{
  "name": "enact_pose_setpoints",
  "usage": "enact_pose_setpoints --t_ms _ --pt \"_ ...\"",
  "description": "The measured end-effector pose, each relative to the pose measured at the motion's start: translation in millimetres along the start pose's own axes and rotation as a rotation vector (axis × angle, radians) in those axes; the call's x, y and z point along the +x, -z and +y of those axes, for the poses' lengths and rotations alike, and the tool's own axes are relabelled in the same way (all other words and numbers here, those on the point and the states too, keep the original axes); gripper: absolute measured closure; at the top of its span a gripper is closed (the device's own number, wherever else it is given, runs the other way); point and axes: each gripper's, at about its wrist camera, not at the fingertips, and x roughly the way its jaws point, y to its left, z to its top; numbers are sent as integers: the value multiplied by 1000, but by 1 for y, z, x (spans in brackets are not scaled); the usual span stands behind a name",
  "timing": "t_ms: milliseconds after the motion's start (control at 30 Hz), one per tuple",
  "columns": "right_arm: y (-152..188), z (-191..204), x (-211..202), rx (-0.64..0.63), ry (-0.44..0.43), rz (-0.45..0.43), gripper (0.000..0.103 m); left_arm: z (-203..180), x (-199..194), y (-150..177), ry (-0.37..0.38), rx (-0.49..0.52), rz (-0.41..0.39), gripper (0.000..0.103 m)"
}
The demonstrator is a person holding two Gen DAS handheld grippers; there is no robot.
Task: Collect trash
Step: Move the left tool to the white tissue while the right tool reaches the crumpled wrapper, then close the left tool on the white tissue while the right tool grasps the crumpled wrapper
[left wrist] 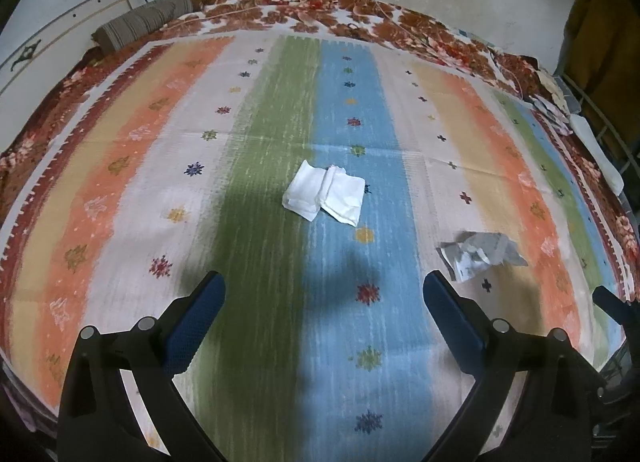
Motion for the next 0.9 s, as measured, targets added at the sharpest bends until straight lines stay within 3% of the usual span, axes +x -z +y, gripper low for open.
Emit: enact_pose_setpoints --t_ms 300,533,733,900 --pt "-9 -6 35 -56 40 25 11 4 37 -25 1 -2 19 6" --pt "-16 -7 64 -143 53 55 22 15 73 -39 7 13 37 9" --pt "-21 -5 85 -200 58 62 35 10 97 -46 39 21 42 17" --pt "-25 -4 98 -229 53 68 46 6 113 -50 37 17 37 30"
